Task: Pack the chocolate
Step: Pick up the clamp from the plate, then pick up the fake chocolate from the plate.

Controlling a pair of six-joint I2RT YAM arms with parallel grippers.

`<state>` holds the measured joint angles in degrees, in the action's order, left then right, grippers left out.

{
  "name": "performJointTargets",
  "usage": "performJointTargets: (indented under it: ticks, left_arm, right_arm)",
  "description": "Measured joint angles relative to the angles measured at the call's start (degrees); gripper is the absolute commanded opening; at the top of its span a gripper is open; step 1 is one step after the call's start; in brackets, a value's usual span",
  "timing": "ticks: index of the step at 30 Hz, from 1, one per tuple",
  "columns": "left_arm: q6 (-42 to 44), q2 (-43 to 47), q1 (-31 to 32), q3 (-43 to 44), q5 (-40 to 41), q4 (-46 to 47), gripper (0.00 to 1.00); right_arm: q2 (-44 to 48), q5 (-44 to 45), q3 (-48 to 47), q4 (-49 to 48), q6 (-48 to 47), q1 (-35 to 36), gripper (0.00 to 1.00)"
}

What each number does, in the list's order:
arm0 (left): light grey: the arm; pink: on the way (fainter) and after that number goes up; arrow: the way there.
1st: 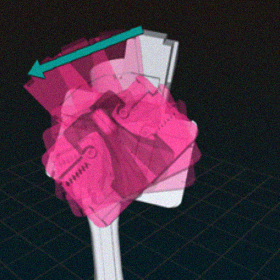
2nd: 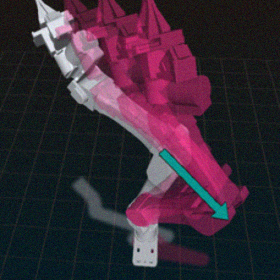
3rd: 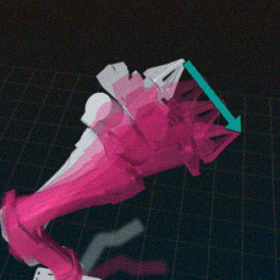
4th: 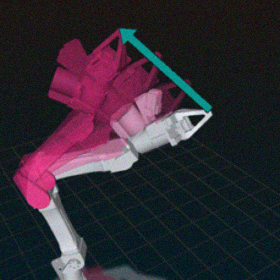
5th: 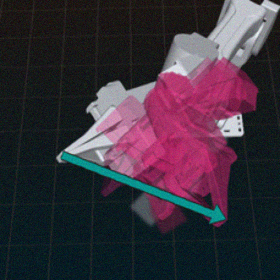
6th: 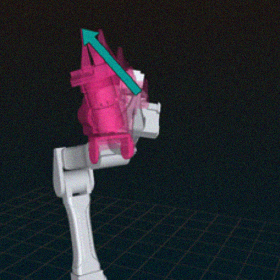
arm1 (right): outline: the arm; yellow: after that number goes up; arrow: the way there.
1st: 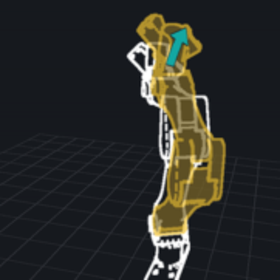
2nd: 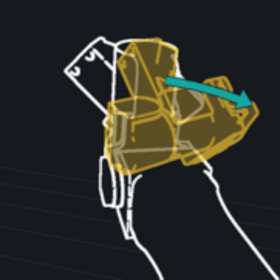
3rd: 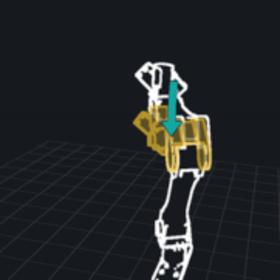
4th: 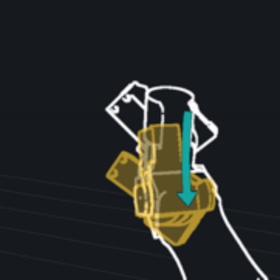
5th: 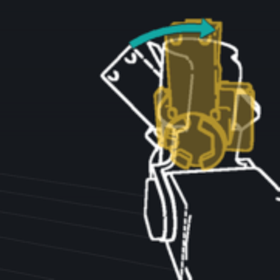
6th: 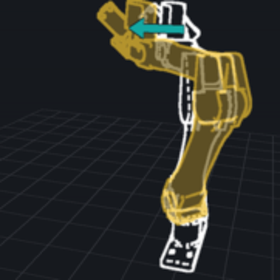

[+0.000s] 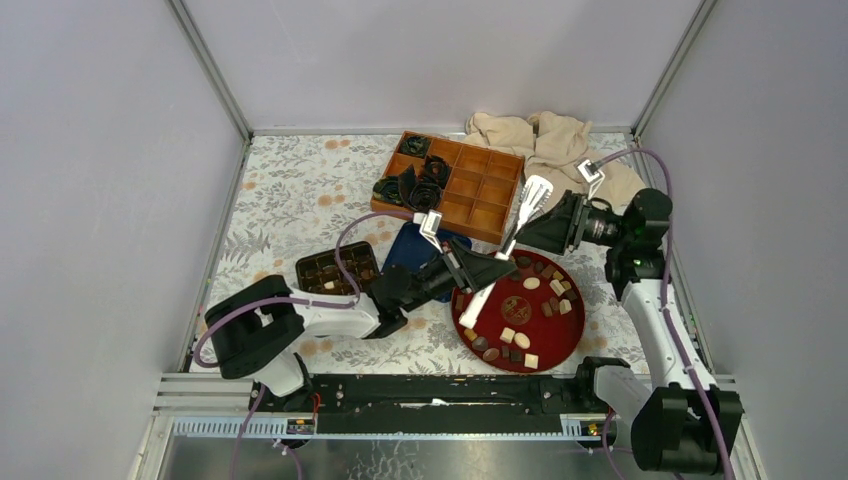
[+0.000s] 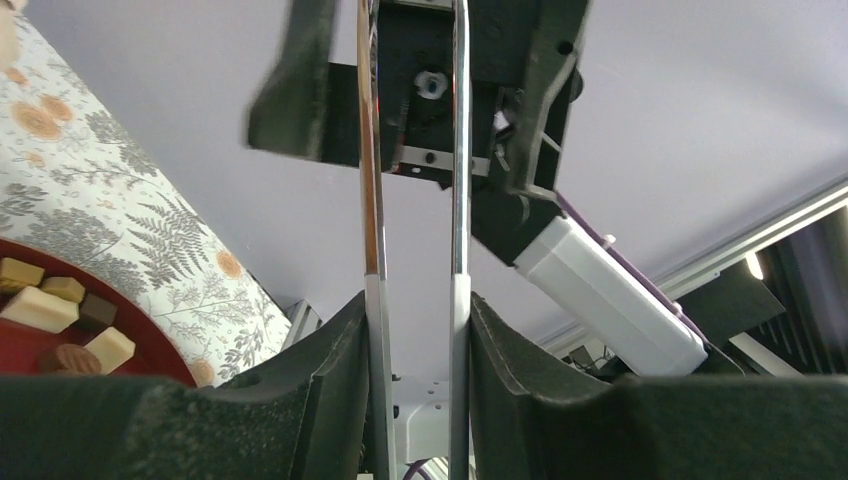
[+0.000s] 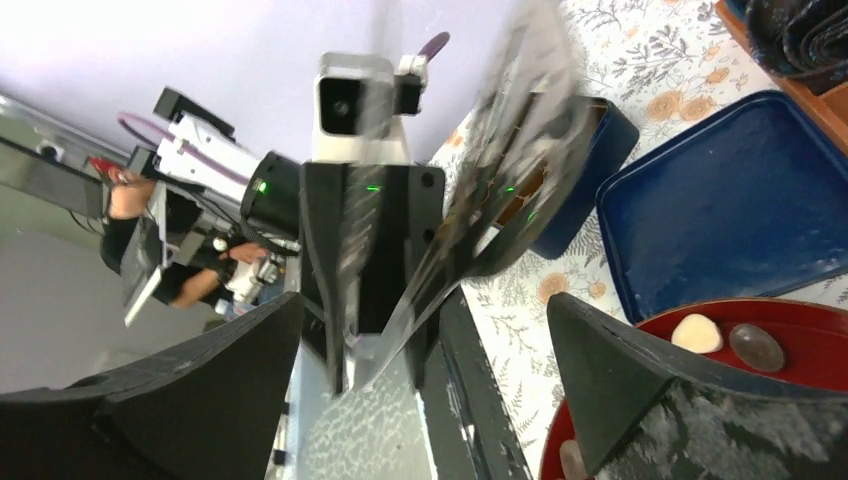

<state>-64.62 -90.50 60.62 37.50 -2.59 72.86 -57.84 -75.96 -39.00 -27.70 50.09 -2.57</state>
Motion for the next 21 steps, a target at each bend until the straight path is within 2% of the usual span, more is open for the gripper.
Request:
performJointTargets:
  ticks: [4, 8, 15, 21]
  left_arm:
    - [-0.3, 1.8, -1.6, -2.3, 0.1, -0.2, 0.41]
    - [-0.5, 3.2, -2.7, -3.5, 0.1, -0.4, 0.43]
    - [-1.0, 7.0, -4.2, -4.5, -1.6, -3.8, 0.47]
    - [-0.6, 12.2, -4.8, -4.7, -4.9, -13.7, 0.41]
  right_arm:
    - [2.6, -4.0, -5.8, 17.3, -17.8, -3.2, 1.0]
    - [5.1, -7.0, -7.2, 26.5, -27.6, -6.0, 1.0]
    - [4.7, -6.2, -6.5, 30.1, -32.3, -16.0, 1.0]
    - [0.4, -3.3, -5.8, 32.8, -35.6, -24.0, 1.0]
